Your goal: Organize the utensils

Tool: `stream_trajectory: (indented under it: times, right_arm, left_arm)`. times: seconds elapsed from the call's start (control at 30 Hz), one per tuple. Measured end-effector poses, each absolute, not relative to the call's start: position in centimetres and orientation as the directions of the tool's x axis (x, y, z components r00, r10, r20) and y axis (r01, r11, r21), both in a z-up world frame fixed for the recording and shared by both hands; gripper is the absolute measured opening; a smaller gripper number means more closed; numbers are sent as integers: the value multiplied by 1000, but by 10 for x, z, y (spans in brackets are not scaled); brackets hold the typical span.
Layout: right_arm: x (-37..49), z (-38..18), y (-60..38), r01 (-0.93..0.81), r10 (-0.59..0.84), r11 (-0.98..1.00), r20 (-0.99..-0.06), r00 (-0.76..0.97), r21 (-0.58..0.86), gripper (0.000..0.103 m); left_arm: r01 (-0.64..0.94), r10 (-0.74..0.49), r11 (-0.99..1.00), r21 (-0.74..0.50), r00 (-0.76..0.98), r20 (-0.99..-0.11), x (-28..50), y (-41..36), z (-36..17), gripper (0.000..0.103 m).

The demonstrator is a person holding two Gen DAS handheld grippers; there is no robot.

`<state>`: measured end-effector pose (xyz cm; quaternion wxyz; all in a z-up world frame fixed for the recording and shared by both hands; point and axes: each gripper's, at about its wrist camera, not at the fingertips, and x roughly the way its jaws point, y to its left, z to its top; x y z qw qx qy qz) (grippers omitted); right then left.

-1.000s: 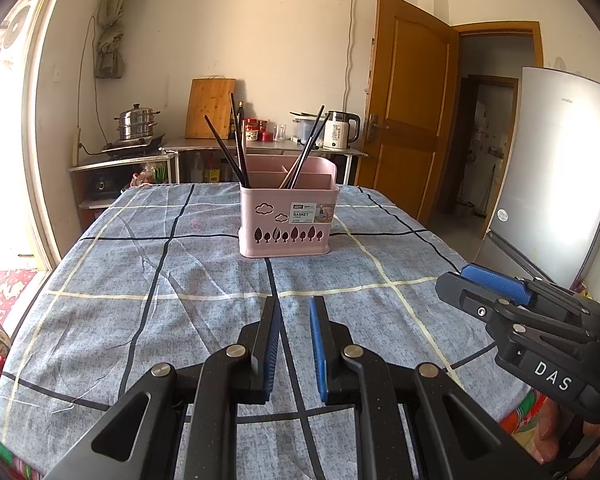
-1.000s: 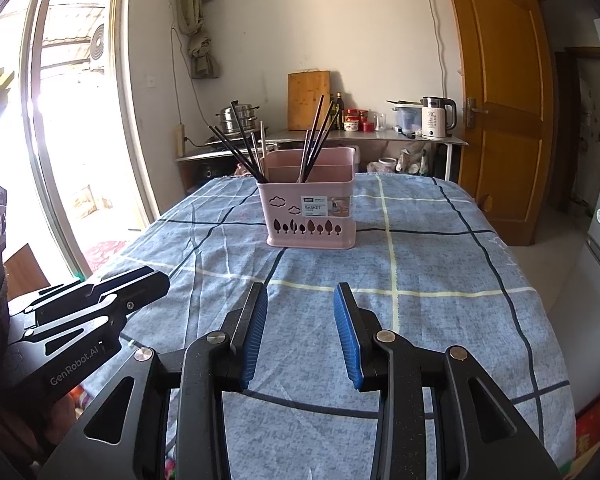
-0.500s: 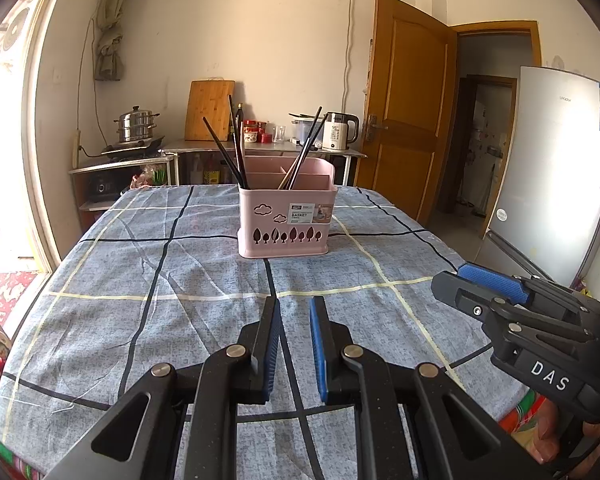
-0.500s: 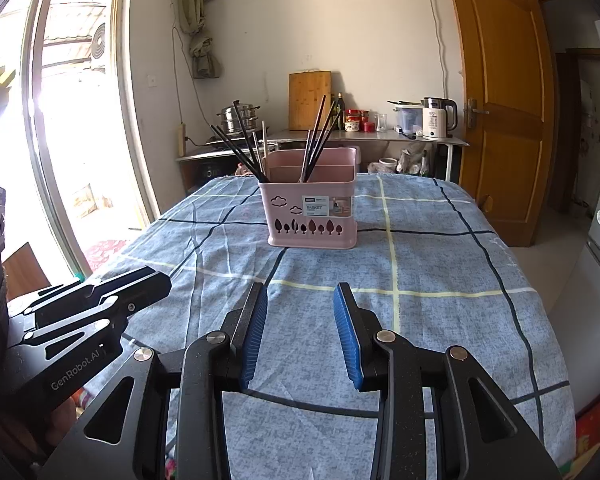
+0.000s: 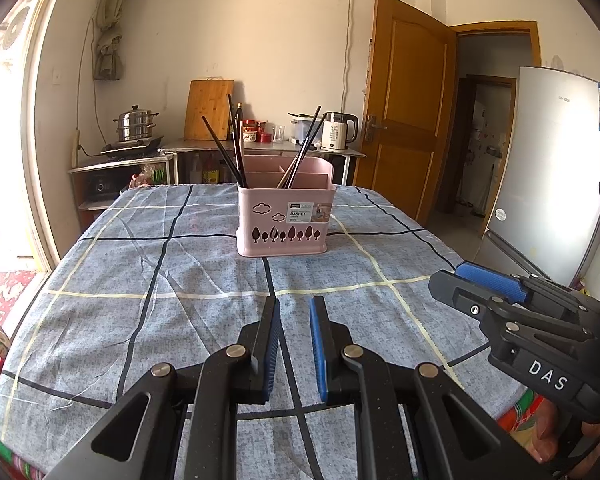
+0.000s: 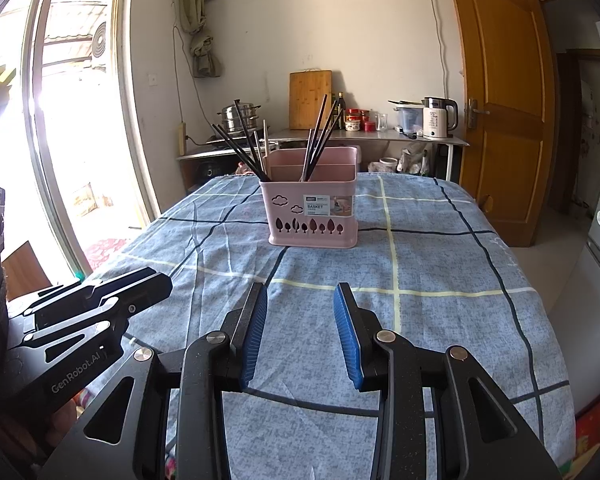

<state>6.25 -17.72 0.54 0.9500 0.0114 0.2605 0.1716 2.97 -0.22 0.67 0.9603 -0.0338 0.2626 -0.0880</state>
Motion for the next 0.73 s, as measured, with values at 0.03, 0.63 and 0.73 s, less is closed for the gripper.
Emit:
stream_trajectory:
  times: [0.03, 0.63, 0.73]
  right_arm:
    - [62, 5, -177, -321, 332, 941, -491, 805, 111, 36]
    - [61, 8, -178, -325, 334, 940, -493, 804, 106, 36]
    - [61, 8, -178, -326, 334, 940, -493, 803, 104, 36]
  left_arm:
    - [150, -186, 982, -112, 847, -499, 30, -2, 7, 15]
    - [149, -171, 985, -83, 860, -480, 23, -4, 8, 15]
    - [146, -168, 986, -84, 862, -479, 23, -3, 8, 15]
